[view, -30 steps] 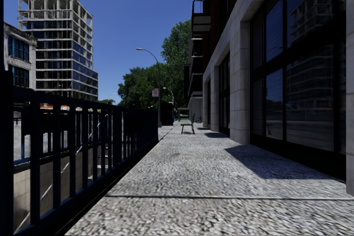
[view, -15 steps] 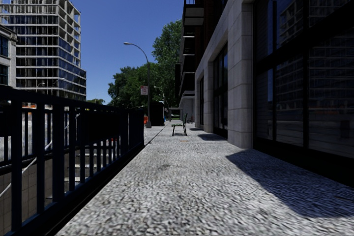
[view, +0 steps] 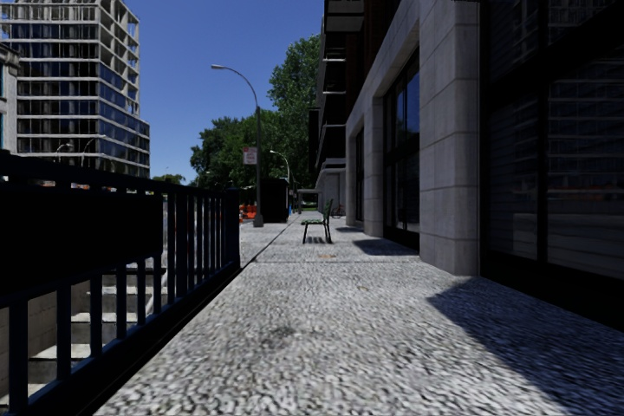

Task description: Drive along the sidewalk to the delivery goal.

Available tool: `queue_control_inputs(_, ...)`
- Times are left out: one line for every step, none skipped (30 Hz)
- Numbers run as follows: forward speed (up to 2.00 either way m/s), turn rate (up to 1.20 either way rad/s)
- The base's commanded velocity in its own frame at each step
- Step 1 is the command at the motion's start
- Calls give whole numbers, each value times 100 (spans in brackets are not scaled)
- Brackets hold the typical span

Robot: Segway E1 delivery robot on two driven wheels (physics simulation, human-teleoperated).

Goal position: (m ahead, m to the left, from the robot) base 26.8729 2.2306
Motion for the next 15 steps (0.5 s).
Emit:
queue_control_inputs(200, 0)
queue_control_inputs(200, 0)
queue_control_inputs(200, 0)
queue_control_inputs(200, 0)
queue_control_inputs(200, 0)
queue_control_inputs(200, 0)
queue_control_inputs(200, 0)
queue_control_inputs(200, 0)
queue_control_inputs(200, 0)
queue_control_inputs(200, 0)
queue_control_inputs(200, 0)
queue_control_inputs(200, 0)
queue_control_inputs(200, 0)
queue_control_inputs(200, 0)
queue_control_inputs(200, 0)
